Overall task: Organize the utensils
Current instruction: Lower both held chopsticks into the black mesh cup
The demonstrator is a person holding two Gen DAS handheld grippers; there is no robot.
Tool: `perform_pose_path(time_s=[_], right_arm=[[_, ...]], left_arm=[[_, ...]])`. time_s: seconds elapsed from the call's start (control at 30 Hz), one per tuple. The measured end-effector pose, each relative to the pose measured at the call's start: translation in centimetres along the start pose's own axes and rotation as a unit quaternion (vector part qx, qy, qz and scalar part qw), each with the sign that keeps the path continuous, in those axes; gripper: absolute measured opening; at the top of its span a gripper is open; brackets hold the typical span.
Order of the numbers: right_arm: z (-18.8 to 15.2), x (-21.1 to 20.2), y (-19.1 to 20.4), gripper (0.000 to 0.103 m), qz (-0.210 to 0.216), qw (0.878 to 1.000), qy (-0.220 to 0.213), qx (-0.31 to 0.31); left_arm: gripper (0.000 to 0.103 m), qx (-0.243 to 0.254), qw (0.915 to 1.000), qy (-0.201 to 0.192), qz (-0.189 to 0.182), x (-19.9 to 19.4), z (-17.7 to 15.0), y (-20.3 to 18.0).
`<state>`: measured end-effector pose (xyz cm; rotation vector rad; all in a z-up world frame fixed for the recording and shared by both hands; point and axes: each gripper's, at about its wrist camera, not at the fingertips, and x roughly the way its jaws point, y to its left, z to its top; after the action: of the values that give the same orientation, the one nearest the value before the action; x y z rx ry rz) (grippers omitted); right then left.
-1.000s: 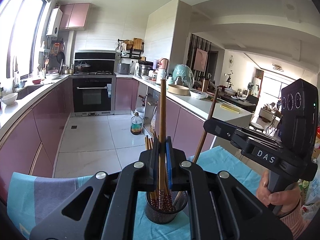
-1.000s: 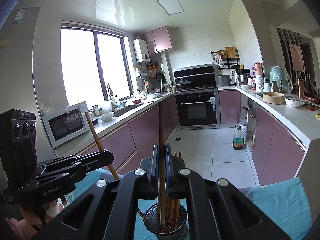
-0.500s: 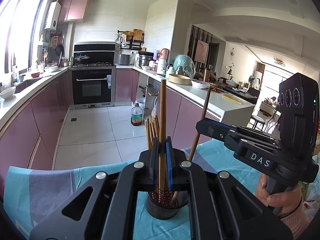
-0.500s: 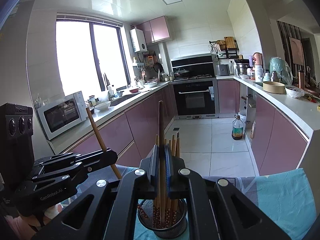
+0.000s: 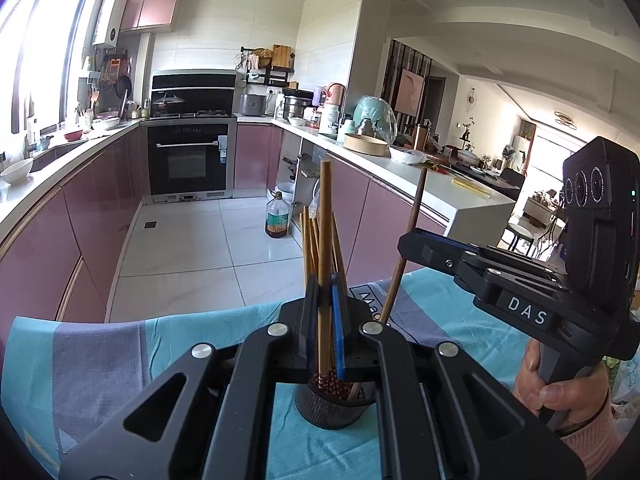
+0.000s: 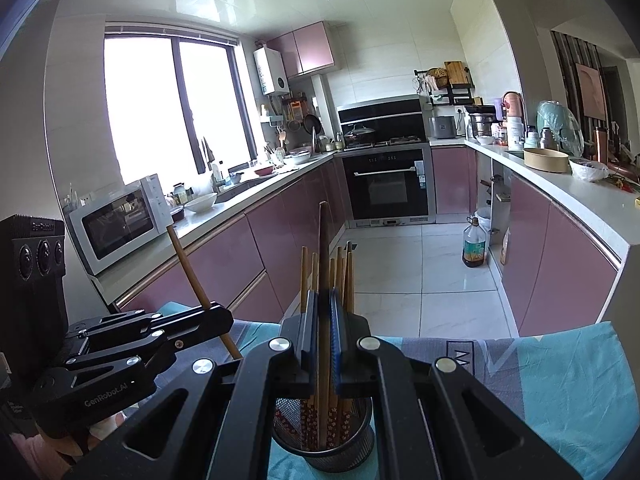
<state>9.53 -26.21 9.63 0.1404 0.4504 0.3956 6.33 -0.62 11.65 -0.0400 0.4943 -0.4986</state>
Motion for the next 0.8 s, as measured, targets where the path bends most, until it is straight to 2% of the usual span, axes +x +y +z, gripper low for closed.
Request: perform_pose_path(time_s=[0.8], right_arm=[[-0.4, 1.7, 0.4, 0.005, -0.001, 1.000, 0.023, -0.007]], left_arm=[[0.007, -0.006, 0.9994, 0.033, 0.006, 3.5, -0.2, 1.0]])
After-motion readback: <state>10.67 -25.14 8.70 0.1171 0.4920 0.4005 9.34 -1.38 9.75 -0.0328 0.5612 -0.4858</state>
